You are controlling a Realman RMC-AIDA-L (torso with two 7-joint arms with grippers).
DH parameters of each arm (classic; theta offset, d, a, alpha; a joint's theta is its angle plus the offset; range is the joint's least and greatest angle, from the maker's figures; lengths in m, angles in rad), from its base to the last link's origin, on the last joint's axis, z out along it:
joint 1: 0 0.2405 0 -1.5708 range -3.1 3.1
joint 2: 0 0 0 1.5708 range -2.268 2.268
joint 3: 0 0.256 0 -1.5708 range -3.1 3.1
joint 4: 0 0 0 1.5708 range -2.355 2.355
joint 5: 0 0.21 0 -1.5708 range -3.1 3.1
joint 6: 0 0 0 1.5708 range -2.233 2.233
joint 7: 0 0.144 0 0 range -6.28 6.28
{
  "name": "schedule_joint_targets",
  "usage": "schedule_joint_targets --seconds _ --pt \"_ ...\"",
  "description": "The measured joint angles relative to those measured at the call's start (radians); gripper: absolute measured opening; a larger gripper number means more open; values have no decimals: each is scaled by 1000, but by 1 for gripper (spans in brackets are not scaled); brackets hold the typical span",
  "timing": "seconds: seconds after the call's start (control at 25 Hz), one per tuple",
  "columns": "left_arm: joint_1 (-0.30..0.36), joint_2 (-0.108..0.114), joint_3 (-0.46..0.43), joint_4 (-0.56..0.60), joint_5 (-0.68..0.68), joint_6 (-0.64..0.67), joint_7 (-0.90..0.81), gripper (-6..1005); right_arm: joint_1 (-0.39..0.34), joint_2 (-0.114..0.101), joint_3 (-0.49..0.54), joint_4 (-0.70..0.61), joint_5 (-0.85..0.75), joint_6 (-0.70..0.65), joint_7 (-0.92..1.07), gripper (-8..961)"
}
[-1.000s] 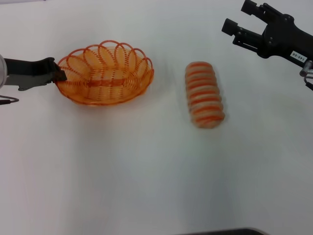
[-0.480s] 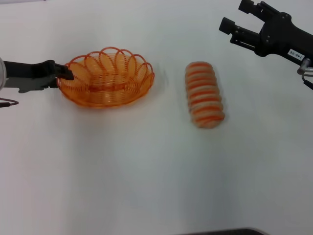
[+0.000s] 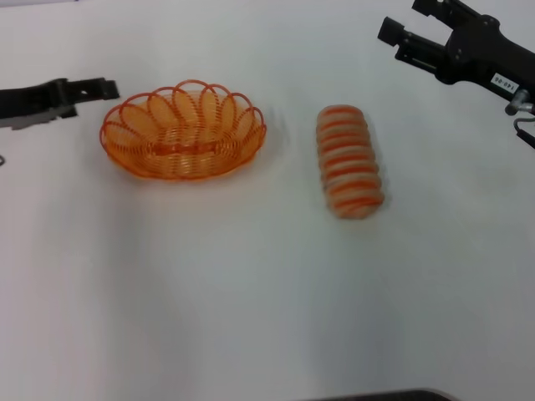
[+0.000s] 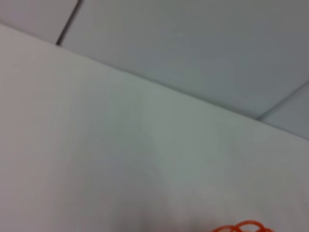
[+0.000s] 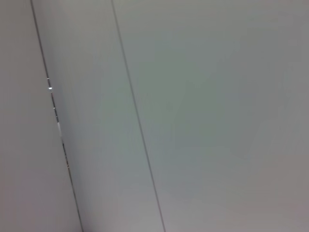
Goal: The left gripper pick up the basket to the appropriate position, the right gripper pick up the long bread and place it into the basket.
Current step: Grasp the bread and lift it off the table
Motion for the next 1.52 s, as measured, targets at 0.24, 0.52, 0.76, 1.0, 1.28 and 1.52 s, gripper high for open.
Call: schedule_joint_targets --seconds 0.24,0.52,0.76,1.0,1.28,1.52 --pt "39 5 -140 -1 -55 18 216 901 19 -8 -1 -19 -3 11 144 902" --pt "101 14 -313 -62 -273 262 717 900 50 -36 -52 -147 -131 -5 501 903" --pt "127 31 -433 -144 -298 540 1035 896 100 -97 -87 -239 -297 -46 859 903" --pt "166 22 -434 -147 -253 644 1168 892 189 -155 -129 -307 -505 -58 1194 903" --pt "206 11 -439 -151 -221 676 1271 892 350 -165 -137 -327 -842 -103 1512 903" --pt "220 9 -442 -142 -191 679 1327 891 486 -130 -151 -337 -1104 -165 1661 903"
